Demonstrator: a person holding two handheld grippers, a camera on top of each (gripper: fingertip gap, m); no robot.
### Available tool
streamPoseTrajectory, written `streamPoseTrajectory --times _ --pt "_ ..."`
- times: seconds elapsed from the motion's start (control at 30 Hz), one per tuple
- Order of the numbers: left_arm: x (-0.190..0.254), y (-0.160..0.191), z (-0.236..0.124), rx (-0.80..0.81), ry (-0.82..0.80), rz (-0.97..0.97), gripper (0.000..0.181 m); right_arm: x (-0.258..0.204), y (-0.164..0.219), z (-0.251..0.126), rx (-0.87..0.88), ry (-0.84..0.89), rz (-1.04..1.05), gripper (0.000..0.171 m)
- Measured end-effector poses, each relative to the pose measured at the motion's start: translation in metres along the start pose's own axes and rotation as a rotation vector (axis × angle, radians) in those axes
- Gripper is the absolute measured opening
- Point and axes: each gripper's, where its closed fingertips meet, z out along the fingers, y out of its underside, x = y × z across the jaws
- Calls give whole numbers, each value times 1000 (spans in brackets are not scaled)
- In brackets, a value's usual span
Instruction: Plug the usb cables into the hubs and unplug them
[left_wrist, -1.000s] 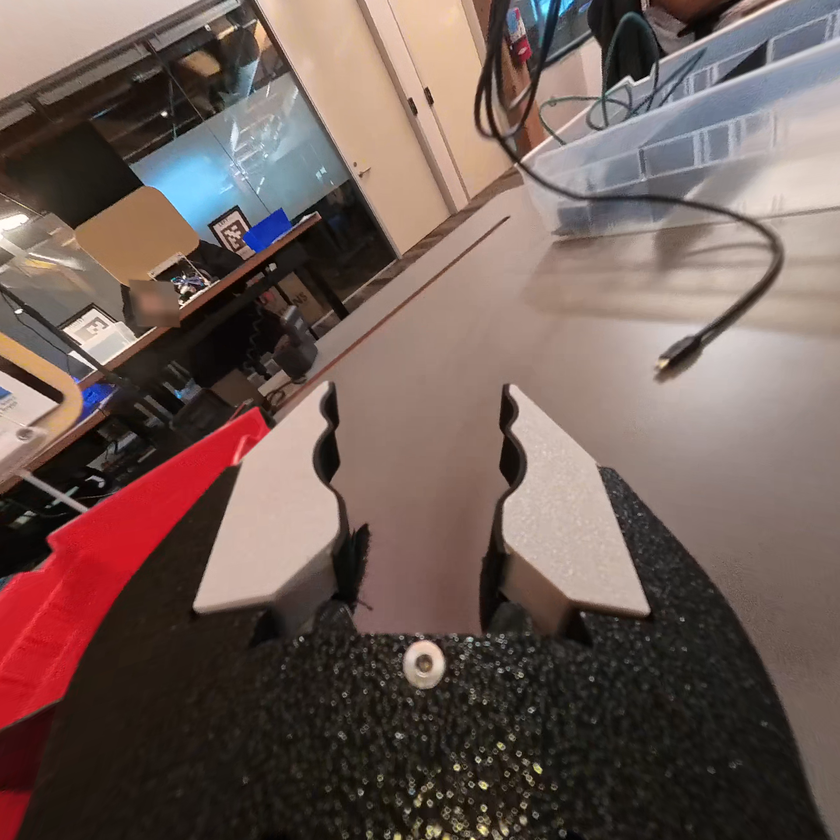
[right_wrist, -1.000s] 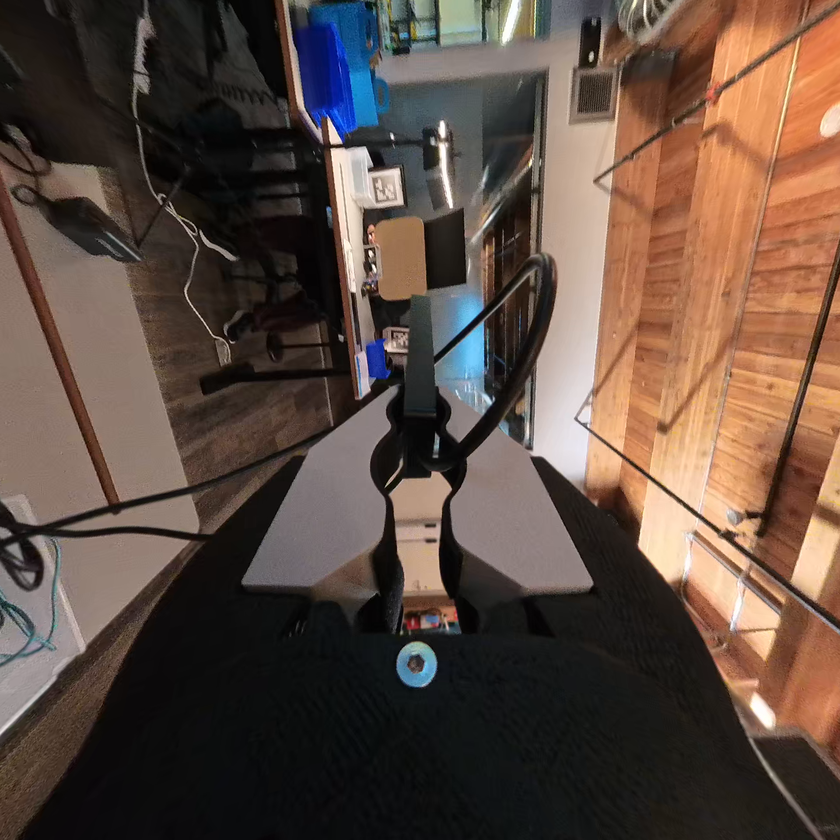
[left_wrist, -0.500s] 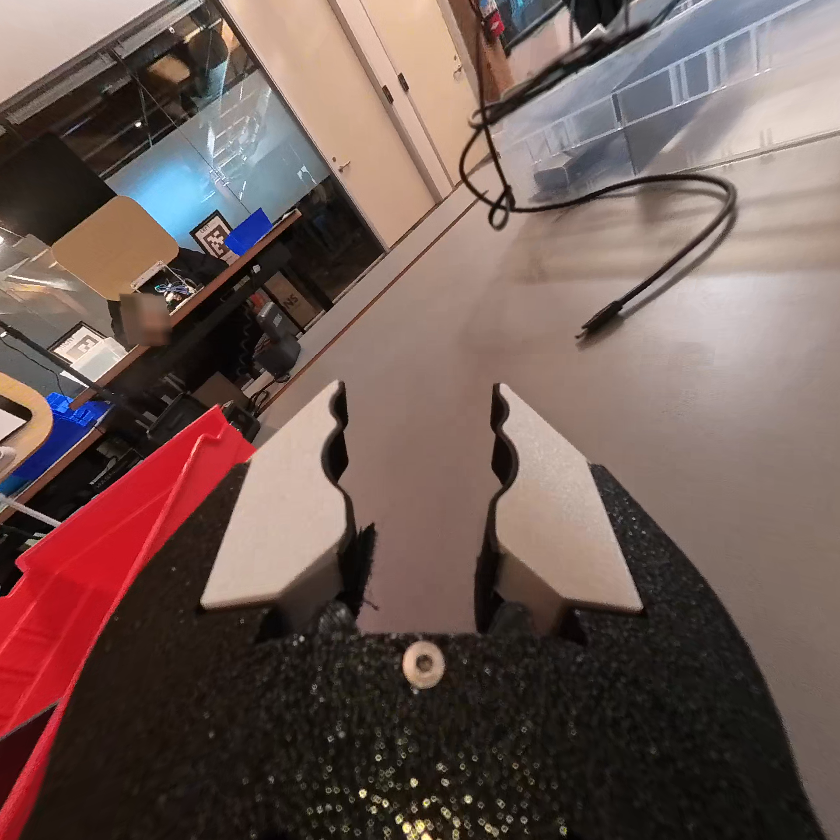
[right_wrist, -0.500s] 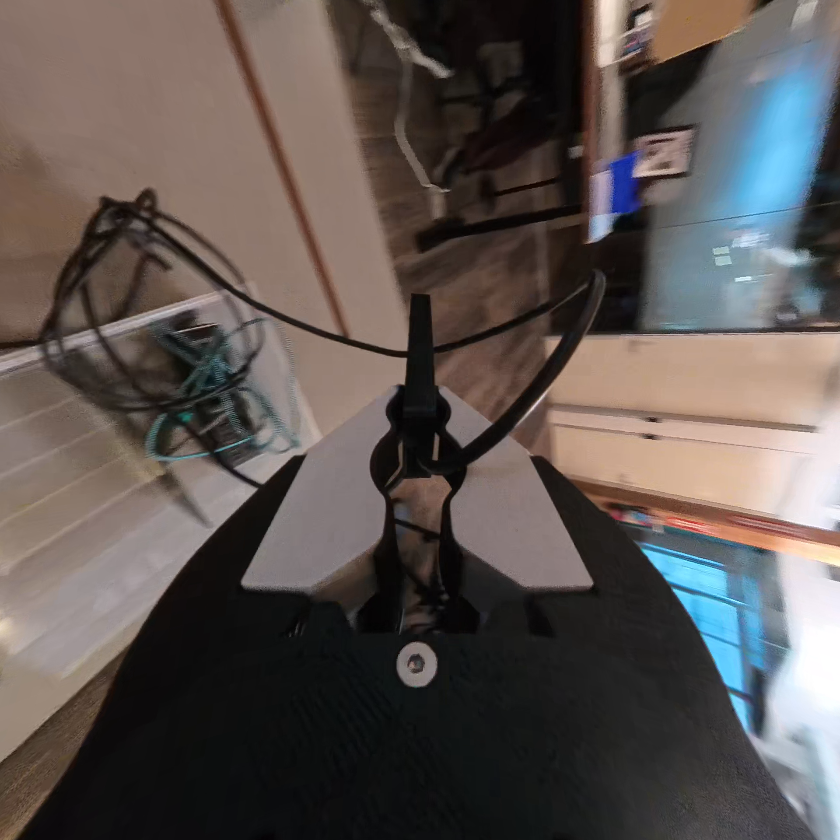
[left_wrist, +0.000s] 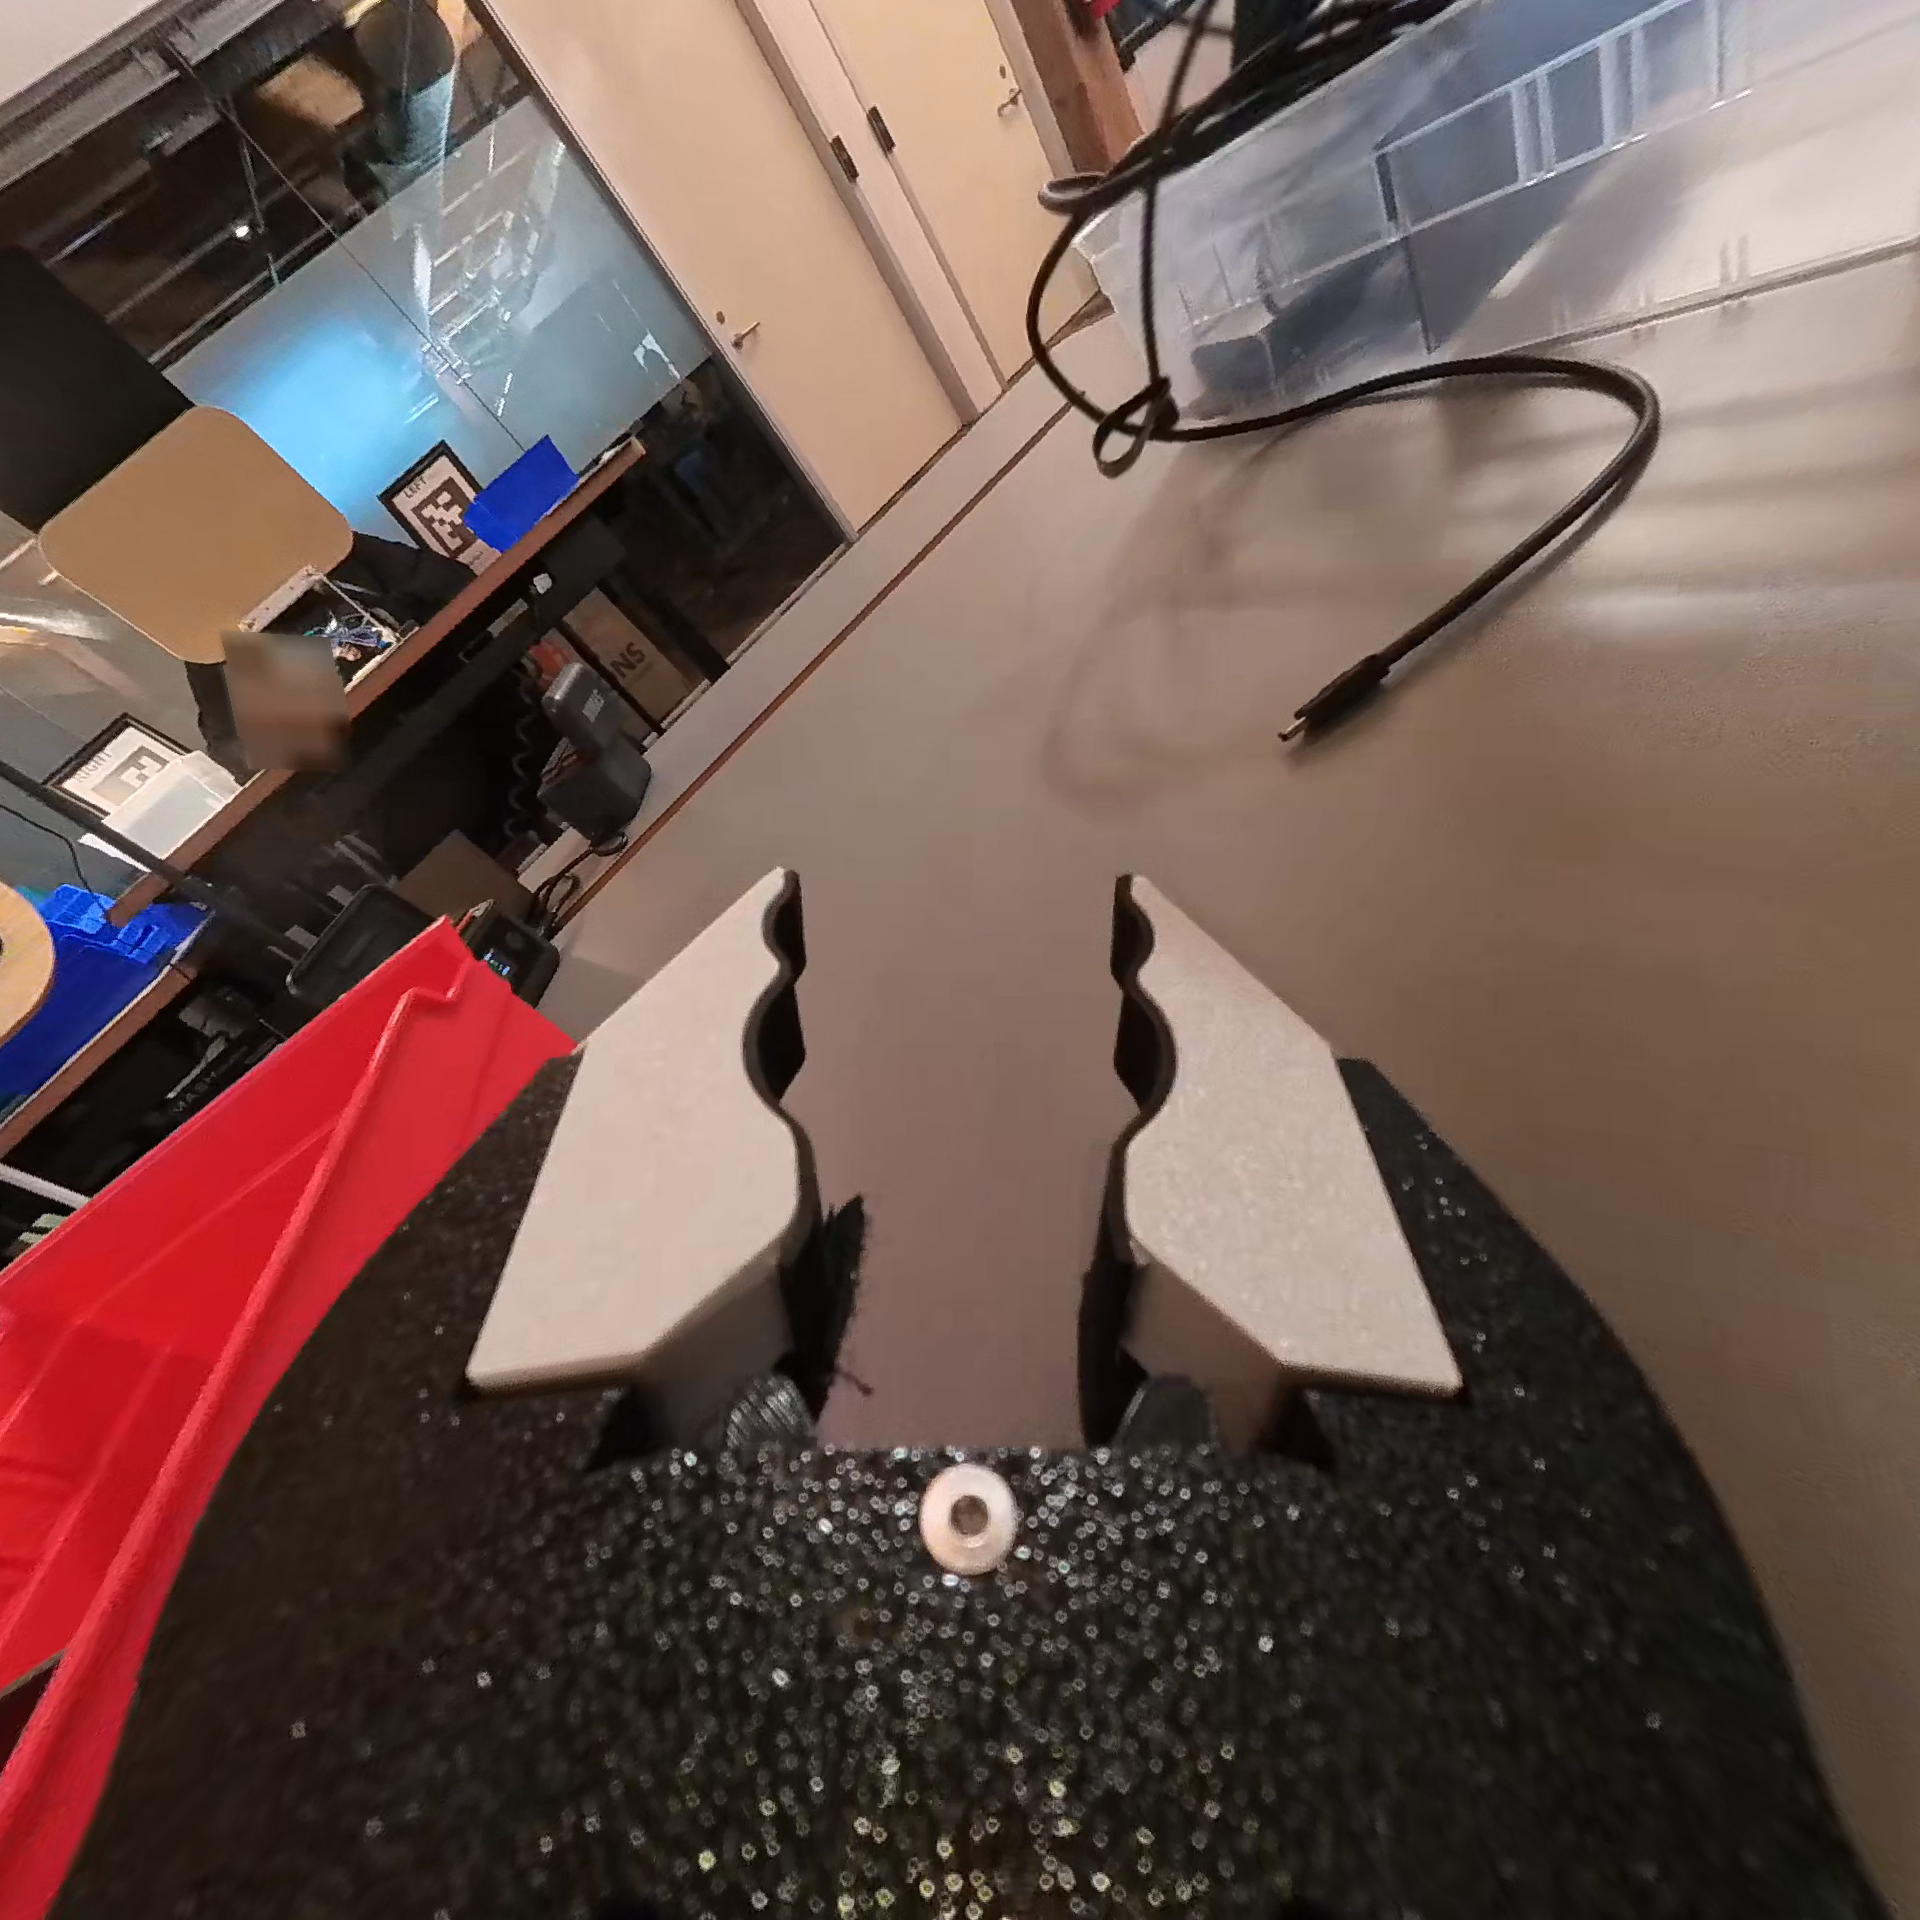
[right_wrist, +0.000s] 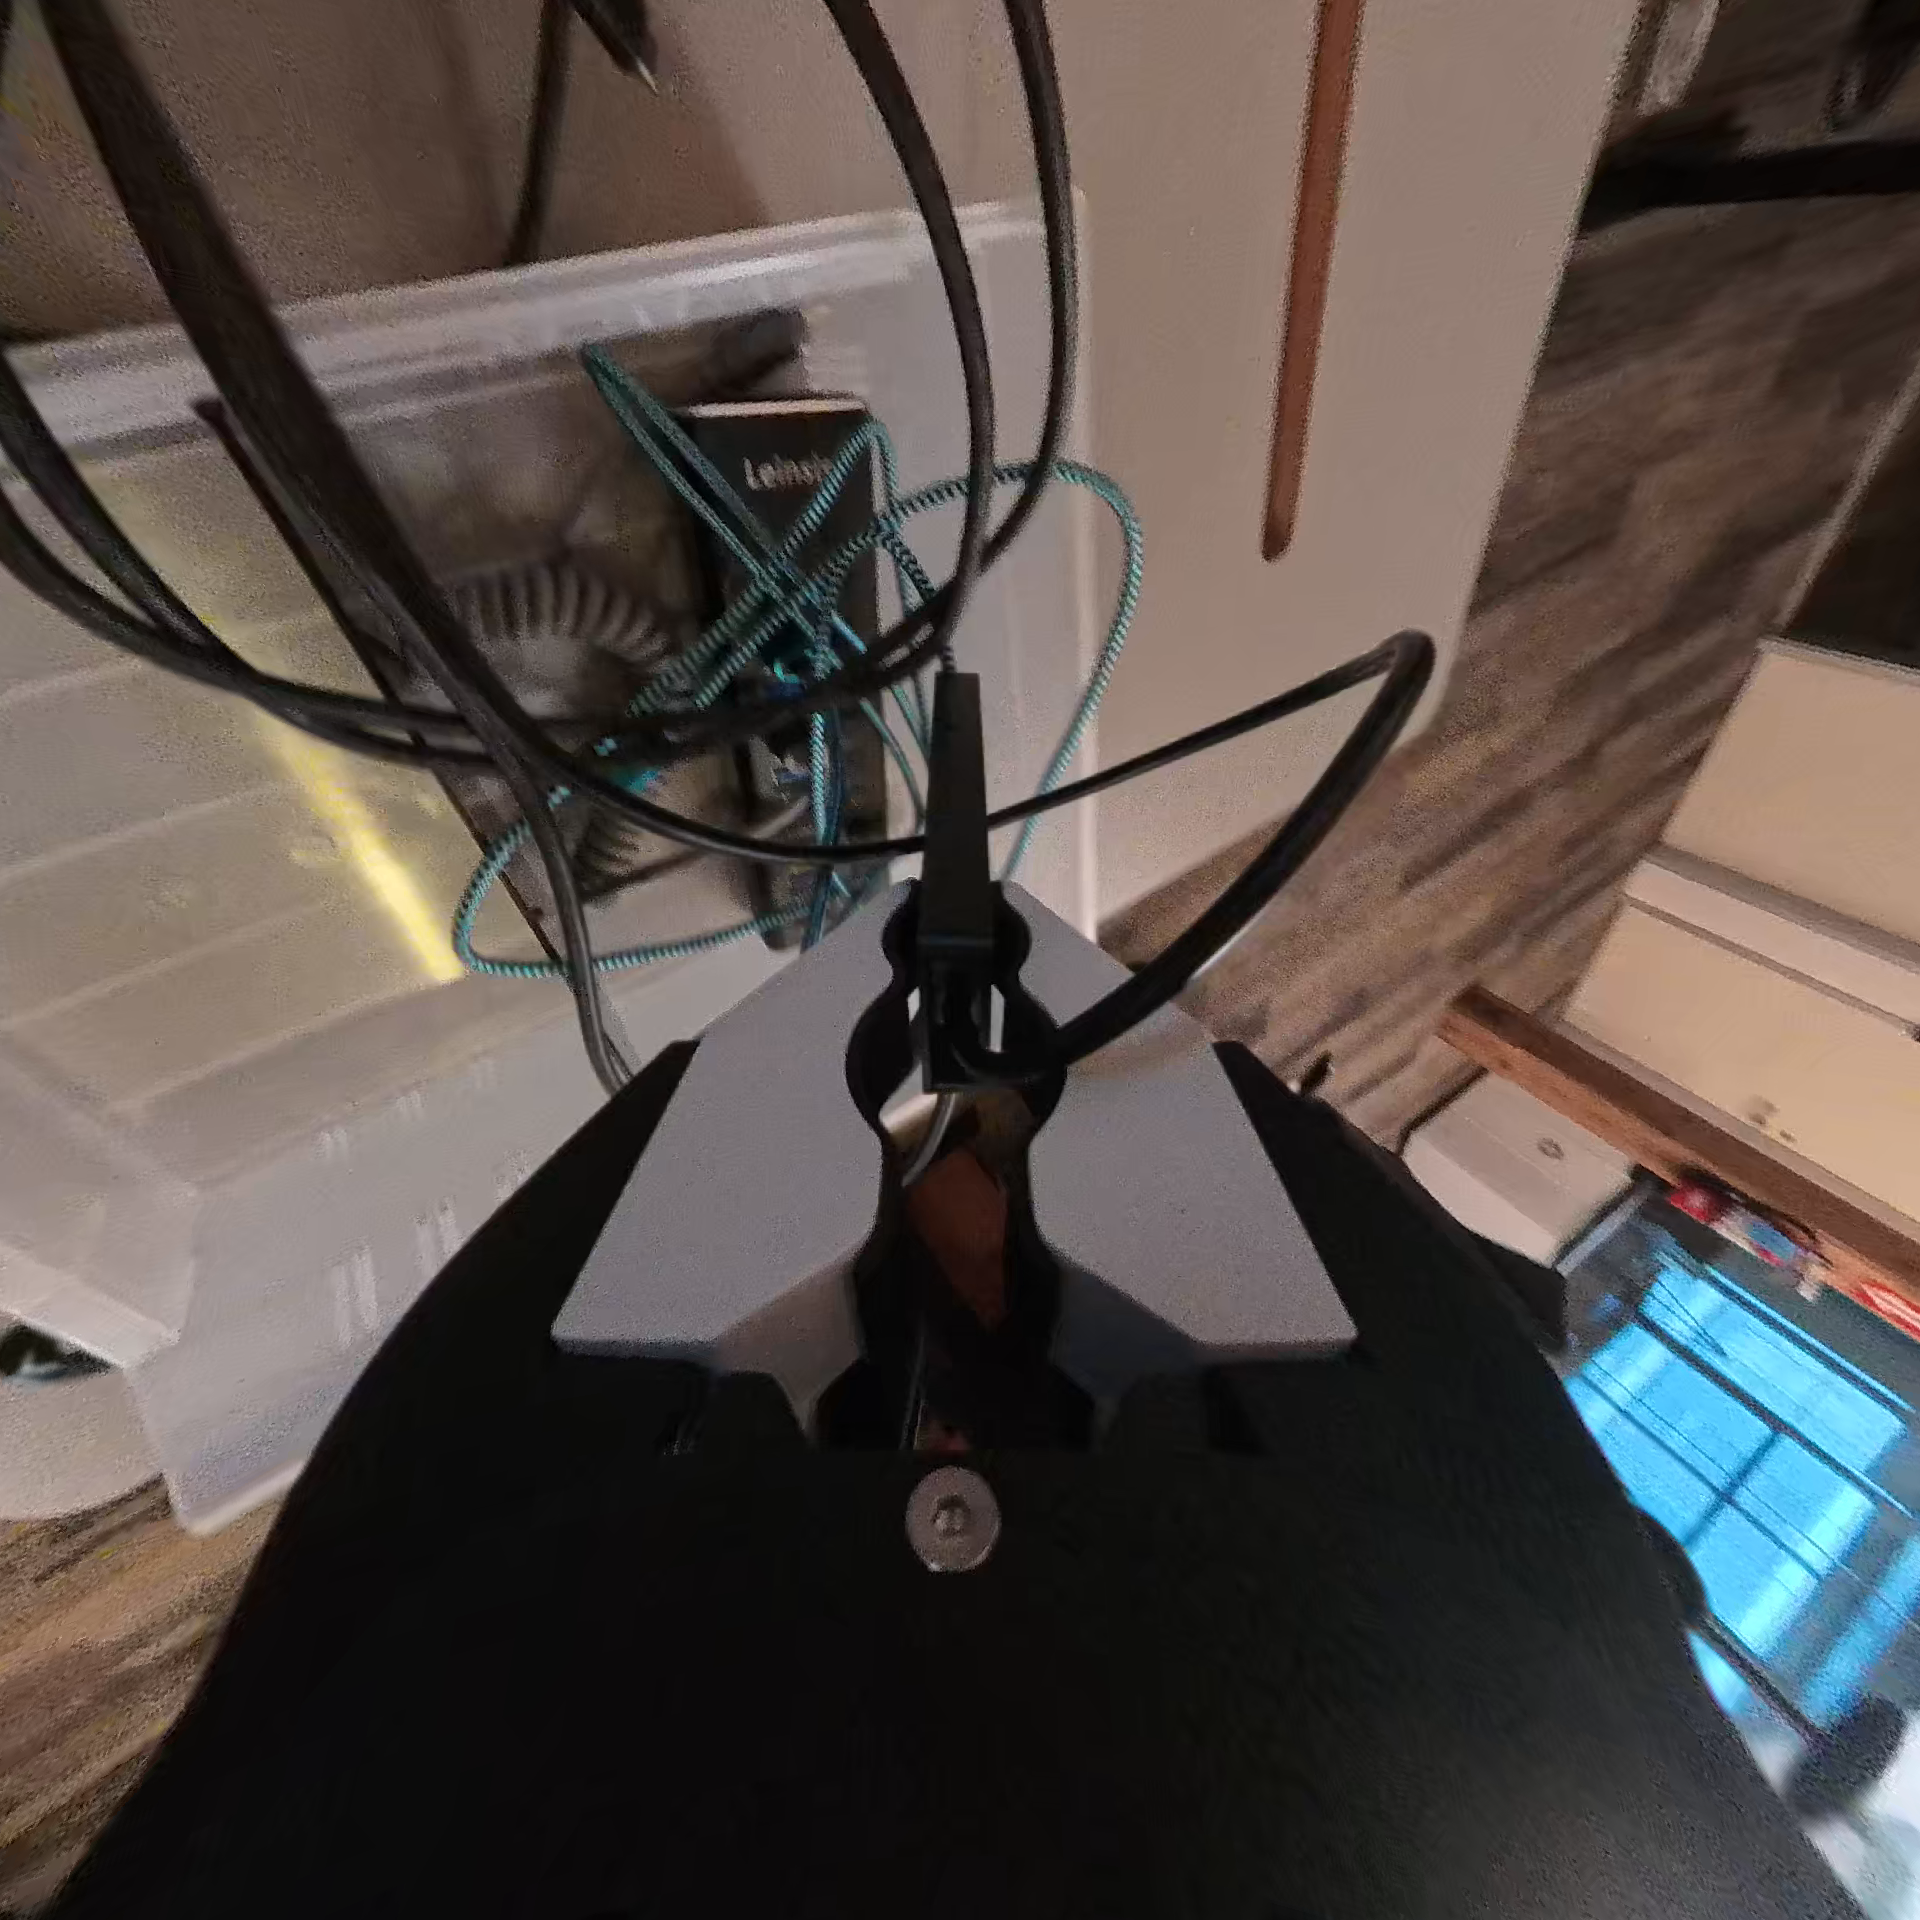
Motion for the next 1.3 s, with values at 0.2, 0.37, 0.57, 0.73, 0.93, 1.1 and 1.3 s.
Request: streamPoseTrajectory --times 0.2,0.37,0.57,0.73,0.93,1.1,1.3 --pt "3 0 1 -4 13 12 57 -13 -18 34 78 -103 97 9" --pt "7 0 2 -6 23 26 56 -13 -25 48 213 -166 322 10" --pt "10 0 2 -10 27 48 55 -22 6 44 125 -334 697 30" --pt "12 1 5 -14 37 54 56 -26 68 15 -173 -235 637 61" --pt "14 1 8 -17 43 63 55 -7 12 -72 78 34 475 63" --pt "18 2 9 -23 49 84 55 -101 -138 -112 496 -63 98 70" --pt "22 1 10 -18 63 106 54 -235 -193 -38 336 -262 -286 63"
